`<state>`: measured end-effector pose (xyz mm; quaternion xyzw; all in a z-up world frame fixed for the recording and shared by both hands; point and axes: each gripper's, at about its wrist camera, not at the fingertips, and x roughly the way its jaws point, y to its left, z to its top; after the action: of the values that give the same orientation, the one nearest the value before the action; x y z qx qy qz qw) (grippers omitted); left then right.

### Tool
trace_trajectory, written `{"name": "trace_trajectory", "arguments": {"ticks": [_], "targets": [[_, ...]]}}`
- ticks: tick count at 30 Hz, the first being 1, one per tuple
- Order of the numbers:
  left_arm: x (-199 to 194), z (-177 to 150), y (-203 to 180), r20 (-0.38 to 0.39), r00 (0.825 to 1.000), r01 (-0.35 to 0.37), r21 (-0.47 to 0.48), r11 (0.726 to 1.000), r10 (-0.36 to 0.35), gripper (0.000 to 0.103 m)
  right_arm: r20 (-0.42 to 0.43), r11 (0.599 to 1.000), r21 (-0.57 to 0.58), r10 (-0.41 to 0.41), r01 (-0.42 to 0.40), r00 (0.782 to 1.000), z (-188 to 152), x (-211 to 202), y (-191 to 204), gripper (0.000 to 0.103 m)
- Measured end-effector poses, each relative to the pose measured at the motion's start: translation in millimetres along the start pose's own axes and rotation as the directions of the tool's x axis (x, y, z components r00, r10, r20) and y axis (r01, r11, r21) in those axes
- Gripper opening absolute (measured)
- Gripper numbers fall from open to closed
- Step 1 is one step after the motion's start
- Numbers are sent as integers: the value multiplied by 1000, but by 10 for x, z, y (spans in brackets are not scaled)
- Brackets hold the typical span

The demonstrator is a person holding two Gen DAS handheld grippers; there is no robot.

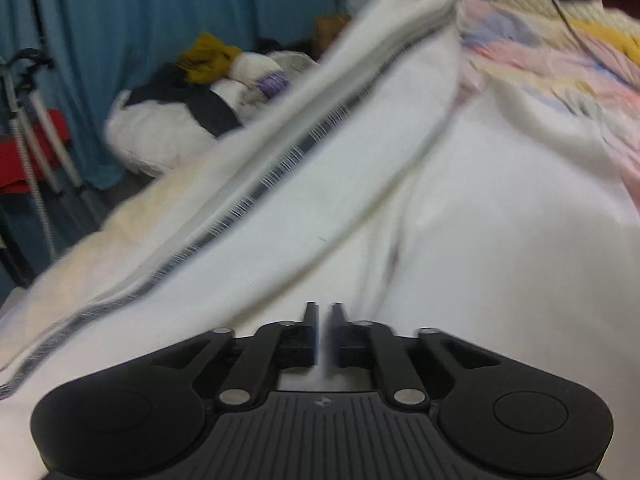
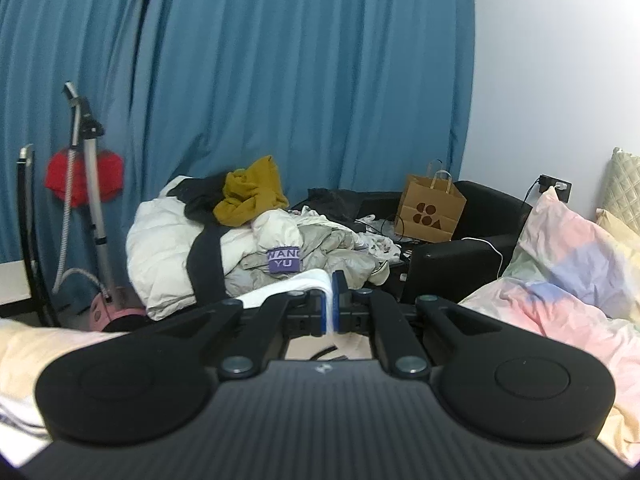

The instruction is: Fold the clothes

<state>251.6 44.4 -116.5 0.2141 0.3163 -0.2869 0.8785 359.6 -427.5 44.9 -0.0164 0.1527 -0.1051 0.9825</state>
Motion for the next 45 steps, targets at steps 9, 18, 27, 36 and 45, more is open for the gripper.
{"name": "trace_trajectory", "arguments": {"ticks": [9,18,27,36,45], "targets": [[-64,9,159,9,998,-59,-49,997,59,46,-123,997,82,28,-18,992,-644,716,82,8],[-211,309,206,63,997,-26,-133,991,34,62,-111,980,195,66,-43,992,-900,392,-56,84],[7,798,90,64,994,-84,-118,989,92,66,-167,878,464,217,-117,962,-1406,-670,-128,84],[786,1167,-7,-41,988,-152,-74,986,149,77,-218,844,499,345,-199,913,-1966,-952,117,84],[1350,1236,-139,-95,989,-121,-54,991,116,44,-239,833,519,358,-193,903,-2106,-692,83,84]]}}
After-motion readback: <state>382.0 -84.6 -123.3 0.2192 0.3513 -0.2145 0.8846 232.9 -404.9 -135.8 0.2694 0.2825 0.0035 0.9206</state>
